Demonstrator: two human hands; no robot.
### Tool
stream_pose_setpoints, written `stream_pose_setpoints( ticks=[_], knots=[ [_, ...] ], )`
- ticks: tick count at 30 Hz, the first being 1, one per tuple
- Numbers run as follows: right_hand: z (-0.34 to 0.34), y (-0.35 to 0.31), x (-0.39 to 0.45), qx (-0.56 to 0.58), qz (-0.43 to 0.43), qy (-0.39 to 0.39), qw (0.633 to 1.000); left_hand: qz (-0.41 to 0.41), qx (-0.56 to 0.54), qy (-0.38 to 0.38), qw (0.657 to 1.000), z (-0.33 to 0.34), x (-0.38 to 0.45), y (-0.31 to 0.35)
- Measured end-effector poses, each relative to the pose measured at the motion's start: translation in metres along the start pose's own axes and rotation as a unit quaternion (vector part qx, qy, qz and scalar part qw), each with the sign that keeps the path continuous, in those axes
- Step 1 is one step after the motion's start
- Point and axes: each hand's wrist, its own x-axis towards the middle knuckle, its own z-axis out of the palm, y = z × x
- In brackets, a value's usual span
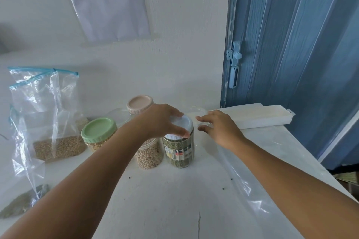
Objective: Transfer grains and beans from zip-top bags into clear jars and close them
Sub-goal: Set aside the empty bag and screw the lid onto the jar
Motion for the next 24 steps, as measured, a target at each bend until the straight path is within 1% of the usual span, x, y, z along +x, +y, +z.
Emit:
stream_pose_setpoints(
  ticks=[9,18,24],
  knots=[
    [-0.009,-0.007,-0.055,0.025,0.063,0.033,0.997,0.019,0.002,0.007,1.000,0.000,-0.001,-0.002],
    [-0.012,-0.019,-0.107,0.005,0.083,0.064,0.994,0.028,0.006,0.004,1.000,-0.002,-0.004,0.000],
    [-0.013,-0.032,-0.139,-0.013,0.090,0.058,0.994,0.036,0.001,0.006,0.999,-0.002,-0.005,-0.001]
  ],
)
